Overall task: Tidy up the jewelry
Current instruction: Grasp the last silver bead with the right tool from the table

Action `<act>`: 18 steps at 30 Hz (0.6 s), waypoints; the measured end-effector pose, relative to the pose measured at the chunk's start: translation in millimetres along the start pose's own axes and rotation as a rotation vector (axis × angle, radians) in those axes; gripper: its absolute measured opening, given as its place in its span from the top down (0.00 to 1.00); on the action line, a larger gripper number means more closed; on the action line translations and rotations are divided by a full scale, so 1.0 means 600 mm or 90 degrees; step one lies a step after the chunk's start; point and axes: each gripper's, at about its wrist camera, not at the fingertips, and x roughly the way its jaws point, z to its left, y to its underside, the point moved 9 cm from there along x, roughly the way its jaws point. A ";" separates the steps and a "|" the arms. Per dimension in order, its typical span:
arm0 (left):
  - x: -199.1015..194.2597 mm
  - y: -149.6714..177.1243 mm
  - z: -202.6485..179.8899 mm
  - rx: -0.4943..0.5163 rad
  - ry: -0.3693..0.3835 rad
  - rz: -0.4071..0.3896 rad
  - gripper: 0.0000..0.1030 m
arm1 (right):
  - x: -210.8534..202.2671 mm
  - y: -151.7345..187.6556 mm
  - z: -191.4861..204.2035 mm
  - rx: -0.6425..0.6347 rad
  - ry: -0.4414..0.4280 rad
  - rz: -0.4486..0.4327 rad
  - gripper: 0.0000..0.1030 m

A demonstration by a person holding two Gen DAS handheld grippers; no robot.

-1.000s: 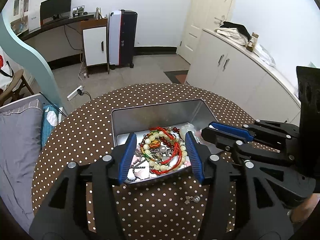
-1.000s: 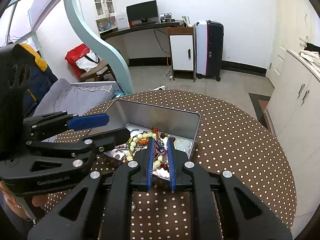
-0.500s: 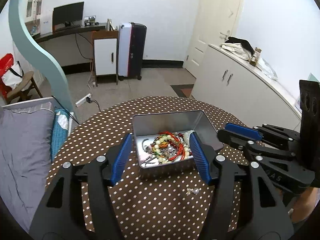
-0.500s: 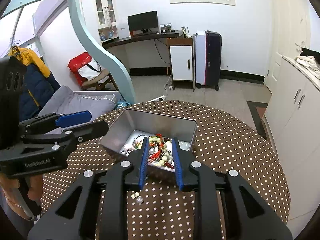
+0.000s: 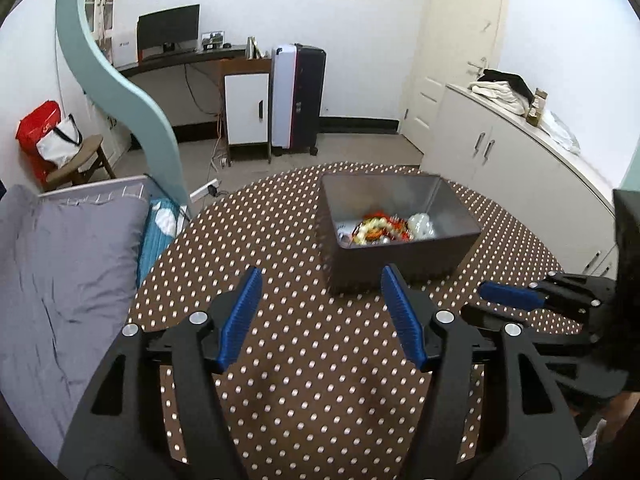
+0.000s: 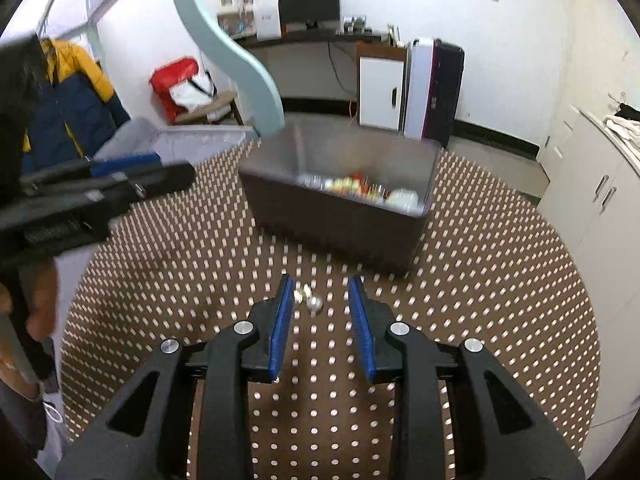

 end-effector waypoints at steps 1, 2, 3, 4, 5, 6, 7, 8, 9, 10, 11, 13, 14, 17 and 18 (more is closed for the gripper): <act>0.001 0.006 0.004 -0.003 0.000 0.003 0.40 | 0.007 0.004 0.002 -0.004 0.004 0.007 0.74; 0.002 0.010 0.008 -0.006 0.001 0.006 0.40 | 0.016 0.009 0.004 -0.008 0.008 0.017 0.74; 0.003 0.013 0.010 -0.009 0.001 0.010 0.40 | 0.025 0.011 0.005 -0.010 0.010 0.024 0.74; 0.004 0.018 0.014 -0.011 0.002 0.013 0.40 | 0.032 0.013 0.006 -0.012 0.013 0.029 0.73; 0.005 0.021 0.014 -0.013 0.002 0.016 0.40 | 0.037 0.014 0.009 -0.014 0.015 0.032 0.73; 0.006 0.023 0.016 -0.014 0.003 0.018 0.40 | 0.041 0.014 0.012 -0.016 0.013 0.033 0.73; 0.008 0.025 0.018 -0.015 0.002 0.020 0.40 | 0.046 0.013 0.015 -0.018 0.009 0.037 0.73; 0.008 0.026 0.019 -0.016 0.003 0.020 0.40 | 0.051 0.012 0.017 -0.020 0.009 0.039 0.73; 0.008 0.026 0.021 -0.018 0.004 0.021 0.40 | 0.055 0.011 0.018 -0.023 0.010 0.041 0.73; 0.009 0.024 0.021 -0.022 0.008 0.021 0.40 | 0.061 0.010 0.019 -0.029 0.016 0.045 0.73; 0.010 0.022 0.019 -0.025 0.012 0.021 0.40 | 0.066 0.011 0.018 -0.033 0.019 0.049 0.73; 0.015 0.012 0.019 -0.032 0.024 0.020 0.40 | 0.073 0.014 0.018 -0.041 0.021 0.057 0.74; 0.018 0.008 0.020 -0.034 0.028 0.020 0.40 | 0.072 0.017 0.019 -0.045 0.022 0.054 0.78; 0.030 -0.009 0.017 -0.042 0.031 0.019 0.40 | 0.068 0.023 0.015 -0.055 0.027 0.057 0.91; 0.035 -0.015 0.015 -0.044 0.035 0.020 0.40 | 0.065 0.026 0.010 -0.056 0.032 0.057 0.91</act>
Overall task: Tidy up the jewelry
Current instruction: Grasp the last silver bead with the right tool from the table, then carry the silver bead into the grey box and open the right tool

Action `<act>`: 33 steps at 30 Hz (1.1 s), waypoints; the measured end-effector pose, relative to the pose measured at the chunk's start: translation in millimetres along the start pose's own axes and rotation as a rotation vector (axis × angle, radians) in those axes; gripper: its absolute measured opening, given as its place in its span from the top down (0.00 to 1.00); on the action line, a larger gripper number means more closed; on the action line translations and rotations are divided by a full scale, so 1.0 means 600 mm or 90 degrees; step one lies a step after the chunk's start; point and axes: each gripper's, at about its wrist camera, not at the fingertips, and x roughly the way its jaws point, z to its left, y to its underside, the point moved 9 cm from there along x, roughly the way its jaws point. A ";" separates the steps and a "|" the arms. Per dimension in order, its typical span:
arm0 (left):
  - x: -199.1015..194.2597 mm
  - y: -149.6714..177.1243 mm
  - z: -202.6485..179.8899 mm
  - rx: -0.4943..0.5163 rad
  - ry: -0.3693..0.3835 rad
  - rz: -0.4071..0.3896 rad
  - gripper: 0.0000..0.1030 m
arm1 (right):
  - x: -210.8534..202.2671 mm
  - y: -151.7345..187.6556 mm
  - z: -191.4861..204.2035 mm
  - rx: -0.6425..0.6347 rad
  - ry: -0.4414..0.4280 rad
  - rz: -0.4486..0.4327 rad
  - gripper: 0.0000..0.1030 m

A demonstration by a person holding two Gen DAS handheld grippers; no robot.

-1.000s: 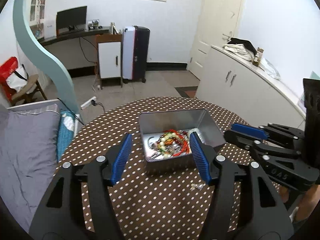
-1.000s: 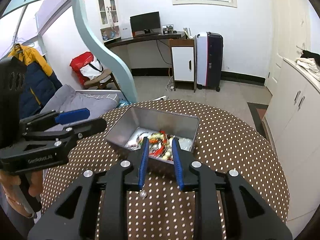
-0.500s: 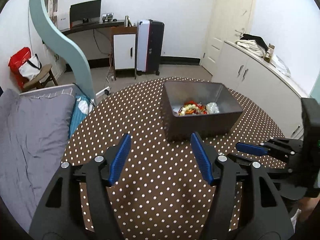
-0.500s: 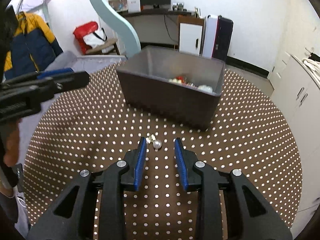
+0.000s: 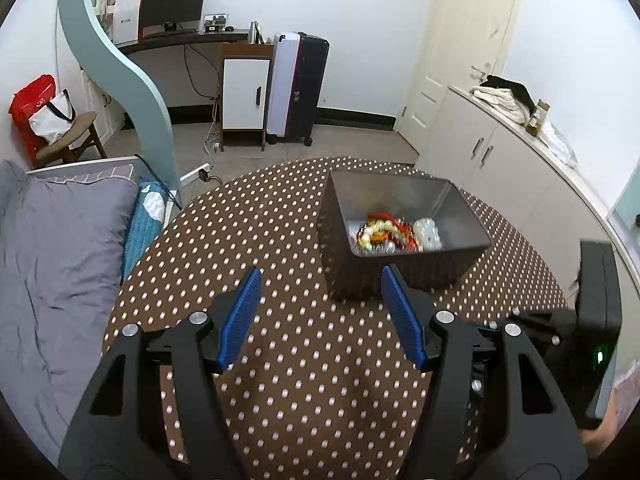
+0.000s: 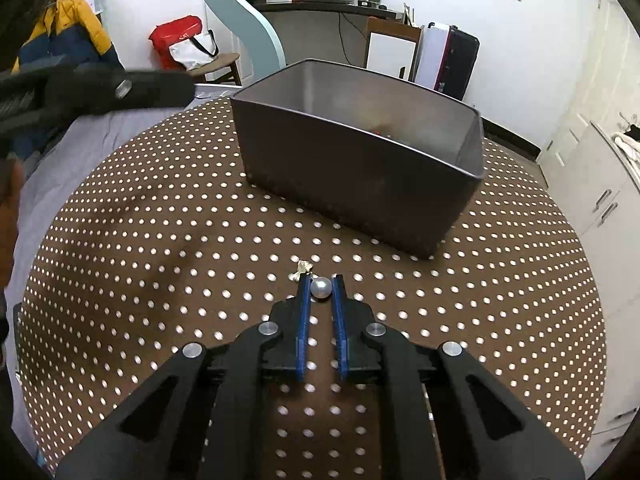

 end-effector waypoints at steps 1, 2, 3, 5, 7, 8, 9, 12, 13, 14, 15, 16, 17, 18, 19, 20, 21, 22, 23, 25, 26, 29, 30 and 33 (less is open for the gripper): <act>0.005 -0.002 -0.001 -0.002 0.005 0.002 0.40 | -0.002 0.003 -0.006 0.001 0.006 0.001 0.91; 0.014 -0.008 -0.003 -0.005 0.009 0.008 0.40 | -0.004 0.004 -0.013 0.003 0.009 0.001 0.91; 0.020 -0.012 -0.004 -0.006 0.010 0.010 0.40 | -0.007 0.006 -0.020 0.008 0.012 0.000 0.91; 0.033 -0.020 -0.007 -0.005 0.010 0.016 0.40 | -0.015 0.012 -0.041 0.022 0.018 -0.002 0.91; 0.044 -0.028 -0.008 -0.012 0.017 0.019 0.40 | -0.025 0.016 -0.066 0.037 0.029 -0.007 0.91; 0.049 -0.030 -0.010 -0.015 0.024 0.023 0.40 | -0.028 0.018 -0.075 0.042 0.033 -0.009 0.91; 0.053 -0.031 -0.010 -0.017 0.027 0.025 0.44 | -0.033 0.019 -0.087 0.050 0.038 -0.012 0.91; 0.073 -0.033 -0.018 -0.012 0.032 0.045 0.54 | -0.046 0.017 -0.119 0.073 0.051 -0.024 0.91; 0.081 -0.033 -0.020 -0.011 0.032 0.054 0.56 | -0.050 0.014 -0.128 0.081 0.054 -0.030 0.91; 0.085 -0.033 -0.021 -0.009 0.028 0.058 0.62 | -0.053 0.011 -0.135 0.086 0.056 -0.035 0.91; 0.089 -0.032 -0.021 -0.007 0.026 0.062 0.65 | -0.057 0.006 -0.142 0.092 0.058 -0.042 0.91; 0.092 -0.033 -0.023 -0.005 0.027 0.065 0.66 | -0.061 -0.002 -0.149 0.097 0.061 -0.049 0.91; 0.095 -0.033 -0.025 -0.004 0.026 0.065 0.68 | -0.065 -0.008 -0.153 0.100 0.064 -0.055 0.91; 0.096 -0.034 -0.026 0.000 0.022 0.066 0.74 | -0.068 -0.015 -0.155 0.101 0.065 -0.062 0.91; 0.096 -0.035 -0.027 0.003 0.021 0.064 0.78 | -0.073 -0.025 -0.157 0.103 0.065 -0.071 0.91; 0.095 -0.037 -0.029 0.009 0.016 0.058 0.81 | -0.071 -0.039 -0.159 0.104 0.064 -0.079 0.91; 0.095 -0.037 -0.030 0.016 0.009 0.058 0.84 | -0.074 -0.049 -0.159 0.104 0.064 -0.088 0.91; 0.095 -0.038 -0.030 0.023 -0.001 0.057 0.85 | -0.077 -0.060 -0.158 0.104 0.064 -0.099 0.91; 0.096 -0.038 -0.030 0.024 -0.004 0.057 0.88 | -0.079 -0.070 -0.156 0.103 0.064 -0.107 0.91; 0.098 -0.036 -0.028 0.025 -0.003 0.059 0.89 | -0.083 -0.089 -0.153 0.104 0.063 -0.124 0.91; 0.098 -0.036 -0.027 0.023 0.000 0.059 0.89 | -0.083 -0.100 -0.150 0.104 0.059 -0.131 0.91; 0.098 -0.036 -0.024 0.029 -0.006 0.058 0.89 | -0.080 -0.125 -0.140 0.104 0.047 -0.147 0.91; 0.098 -0.037 -0.024 0.031 -0.008 0.058 0.89 | -0.078 -0.135 -0.137 0.103 0.042 -0.150 0.91; 0.098 -0.038 -0.027 0.034 -0.009 0.057 0.89 | -0.072 -0.150 -0.119 0.101 0.020 -0.153 0.91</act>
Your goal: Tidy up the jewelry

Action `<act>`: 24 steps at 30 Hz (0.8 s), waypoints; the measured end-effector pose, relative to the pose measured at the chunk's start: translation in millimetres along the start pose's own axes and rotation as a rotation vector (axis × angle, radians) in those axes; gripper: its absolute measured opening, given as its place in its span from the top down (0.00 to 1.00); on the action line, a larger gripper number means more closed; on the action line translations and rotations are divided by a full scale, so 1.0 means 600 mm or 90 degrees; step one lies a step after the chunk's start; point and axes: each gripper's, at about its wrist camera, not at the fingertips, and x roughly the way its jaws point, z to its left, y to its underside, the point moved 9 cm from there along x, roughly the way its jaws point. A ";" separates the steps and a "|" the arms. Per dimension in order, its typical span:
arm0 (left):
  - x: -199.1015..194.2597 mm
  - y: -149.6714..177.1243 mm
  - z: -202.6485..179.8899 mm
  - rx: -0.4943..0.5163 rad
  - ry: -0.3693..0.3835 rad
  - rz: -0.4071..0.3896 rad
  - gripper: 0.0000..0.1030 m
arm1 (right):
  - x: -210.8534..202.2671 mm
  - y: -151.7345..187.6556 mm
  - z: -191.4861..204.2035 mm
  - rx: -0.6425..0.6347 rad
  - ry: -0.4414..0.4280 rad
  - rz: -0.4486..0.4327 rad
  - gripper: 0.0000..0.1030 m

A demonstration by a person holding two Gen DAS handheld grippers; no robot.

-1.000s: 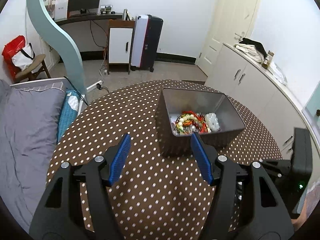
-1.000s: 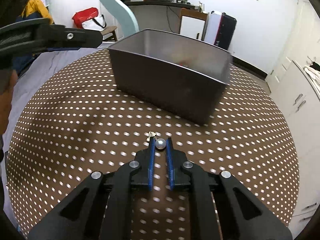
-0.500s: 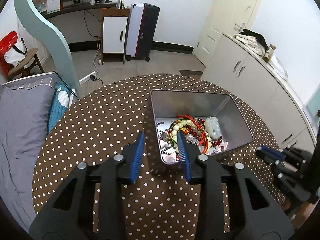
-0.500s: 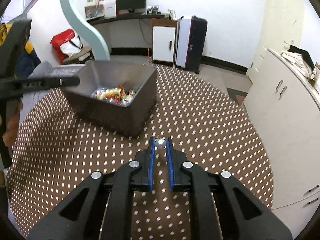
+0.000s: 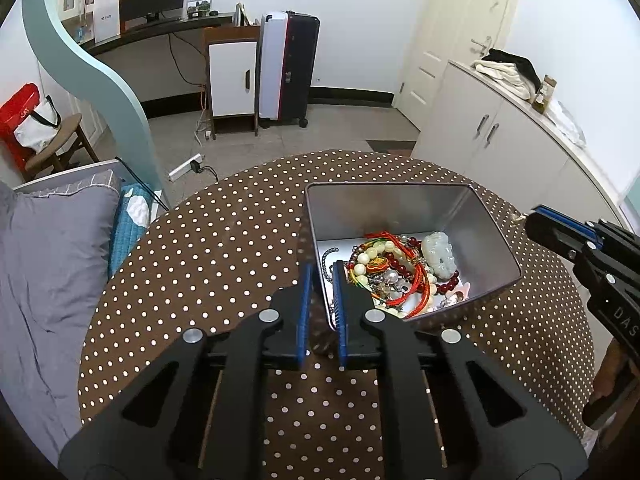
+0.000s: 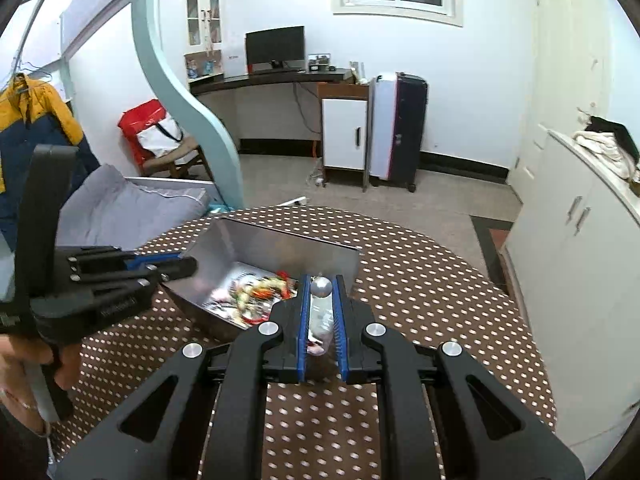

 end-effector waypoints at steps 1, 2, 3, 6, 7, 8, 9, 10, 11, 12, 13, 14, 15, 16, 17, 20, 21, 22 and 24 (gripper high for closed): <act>0.000 0.000 0.001 0.000 0.000 0.000 0.89 | 0.006 -0.003 0.005 0.001 -0.006 0.002 0.91; 0.000 0.000 0.000 0.000 -0.001 0.000 0.89 | 0.008 0.001 0.010 0.003 -0.010 0.006 0.91; 0.000 0.000 -0.001 0.001 -0.002 0.000 0.89 | 0.014 0.000 0.013 0.006 -0.015 0.010 0.91; 0.000 -0.002 -0.005 0.004 -0.003 0.000 0.89 | 0.024 0.002 0.015 0.018 -0.022 0.016 0.91; 0.000 -0.002 -0.006 0.005 -0.004 0.001 0.89 | 0.027 0.002 0.015 0.023 -0.023 0.017 0.91; 0.000 -0.003 -0.007 0.007 -0.005 0.001 0.89 | 0.027 0.002 0.014 0.026 -0.023 0.017 0.90; 0.000 -0.003 -0.009 0.009 -0.006 0.002 0.89 | 0.027 0.002 0.013 0.029 -0.020 0.017 0.90; 0.000 -0.004 -0.009 0.010 -0.007 0.003 0.89 | 0.028 0.000 0.010 0.035 -0.017 0.014 0.90; 0.000 -0.004 -0.010 0.010 -0.007 0.004 0.89 | 0.026 0.000 0.009 0.038 -0.016 0.012 0.90; 0.000 -0.004 -0.010 0.009 -0.007 0.005 0.89 | 0.023 0.000 0.009 0.040 -0.015 0.010 0.90; 0.000 -0.004 -0.010 0.009 -0.007 0.006 0.89 | 0.019 -0.001 0.008 0.039 -0.013 0.007 0.90; 0.000 -0.004 -0.010 0.009 -0.006 0.006 0.89 | 0.015 -0.001 0.008 0.039 -0.012 0.004 0.90; -0.001 -0.004 -0.010 0.006 -0.005 0.006 0.89 | 0.011 -0.001 0.007 0.039 -0.012 0.002 0.89; -0.003 -0.004 -0.011 0.002 -0.003 0.006 0.89 | 0.004 -0.001 0.006 0.041 -0.011 -0.002 0.87; -0.005 -0.005 -0.014 0.001 -0.003 0.006 0.89 | -0.002 -0.001 0.004 0.042 -0.011 -0.006 0.84; -0.014 -0.006 -0.014 0.000 -0.003 -0.001 0.89 | -0.016 -0.003 0.005 0.044 -0.008 -0.015 0.77; -0.019 -0.006 -0.014 -0.002 -0.001 -0.002 0.89 | -0.023 -0.004 0.006 0.045 -0.009 -0.019 0.76; -0.025 -0.006 -0.015 -0.003 -0.001 -0.005 0.89 | -0.031 -0.005 0.007 0.045 -0.010 -0.024 0.75; -0.046 -0.006 -0.021 0.001 0.005 -0.017 0.89 | -0.047 -0.007 0.010 0.045 -0.012 -0.034 0.72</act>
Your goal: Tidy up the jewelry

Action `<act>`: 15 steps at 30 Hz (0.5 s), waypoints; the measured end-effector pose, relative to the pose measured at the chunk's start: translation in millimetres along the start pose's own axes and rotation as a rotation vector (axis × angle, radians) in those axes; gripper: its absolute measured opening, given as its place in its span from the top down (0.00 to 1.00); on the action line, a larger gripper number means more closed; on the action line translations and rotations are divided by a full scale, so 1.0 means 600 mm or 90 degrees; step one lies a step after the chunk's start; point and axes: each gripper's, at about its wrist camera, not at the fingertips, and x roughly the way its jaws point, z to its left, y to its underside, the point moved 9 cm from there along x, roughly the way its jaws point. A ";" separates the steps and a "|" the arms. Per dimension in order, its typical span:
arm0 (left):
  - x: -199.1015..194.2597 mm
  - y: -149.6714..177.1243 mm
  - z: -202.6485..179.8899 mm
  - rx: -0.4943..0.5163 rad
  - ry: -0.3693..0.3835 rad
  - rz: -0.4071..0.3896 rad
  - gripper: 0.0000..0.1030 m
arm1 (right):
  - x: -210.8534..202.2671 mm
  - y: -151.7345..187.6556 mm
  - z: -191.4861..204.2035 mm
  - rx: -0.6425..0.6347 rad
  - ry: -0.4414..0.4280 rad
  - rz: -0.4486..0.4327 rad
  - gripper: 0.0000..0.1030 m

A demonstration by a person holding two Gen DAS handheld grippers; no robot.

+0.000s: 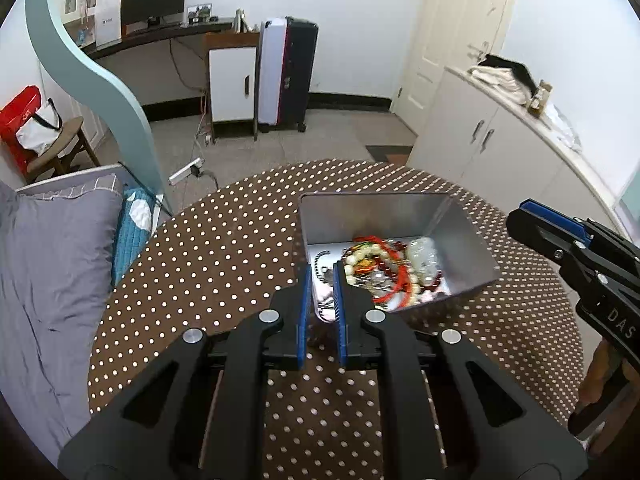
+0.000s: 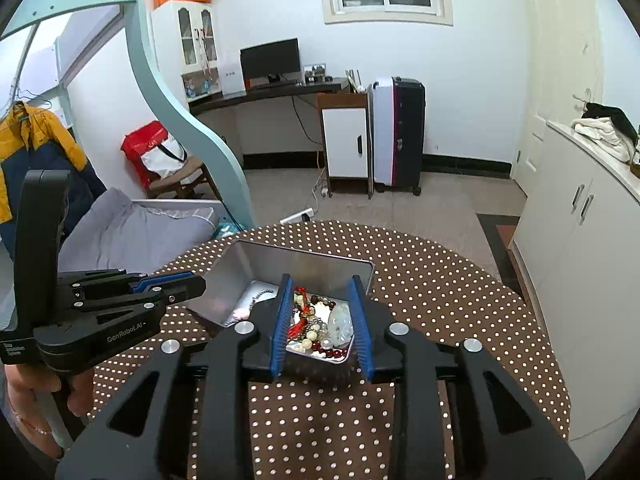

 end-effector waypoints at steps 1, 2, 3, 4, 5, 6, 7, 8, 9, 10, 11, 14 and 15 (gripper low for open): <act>-0.008 -0.001 0.000 0.003 -0.003 -0.004 0.89 | -0.011 0.000 0.002 0.000 -0.002 -0.007 0.69; -0.018 -0.001 -0.003 0.008 -0.008 -0.010 0.89 | -0.021 -0.002 0.003 0.001 -0.003 -0.013 0.66; -0.032 0.000 -0.006 0.016 -0.015 -0.021 0.89 | -0.032 -0.002 0.005 0.001 -0.004 -0.020 0.64; -0.046 0.002 -0.009 0.023 -0.023 -0.032 0.89 | -0.048 -0.003 0.008 0.001 -0.006 -0.031 0.61; -0.057 0.004 -0.010 0.029 -0.029 -0.039 0.89 | -0.059 -0.003 0.010 0.000 -0.005 -0.038 0.59; -0.070 0.006 -0.012 0.034 -0.036 -0.048 0.89 | -0.074 -0.003 0.012 -0.002 -0.003 -0.047 0.58; -0.088 0.011 -0.015 0.040 -0.045 -0.062 0.89 | -0.084 -0.002 0.015 -0.006 -0.001 -0.052 0.55; -0.100 0.014 -0.017 0.046 -0.053 -0.070 0.89 | -0.099 -0.001 0.018 -0.012 0.003 -0.062 0.51; -0.118 0.020 -0.020 0.056 -0.066 -0.082 0.89 | -0.113 0.000 0.020 -0.017 0.010 -0.070 0.50; -0.135 0.026 -0.025 0.065 -0.076 -0.095 0.88 | -0.127 0.001 0.021 -0.022 0.017 -0.079 0.48; -0.148 0.029 -0.027 0.069 -0.080 -0.103 0.79 | -0.136 0.002 0.022 -0.023 0.020 -0.085 0.46; -0.204 0.040 -0.032 0.070 -0.101 -0.160 0.34 | -0.174 0.010 0.030 -0.025 0.028 -0.107 0.40; -0.228 0.044 -0.035 0.070 -0.110 -0.187 0.34 | -0.188 0.014 0.033 -0.029 0.035 -0.116 0.39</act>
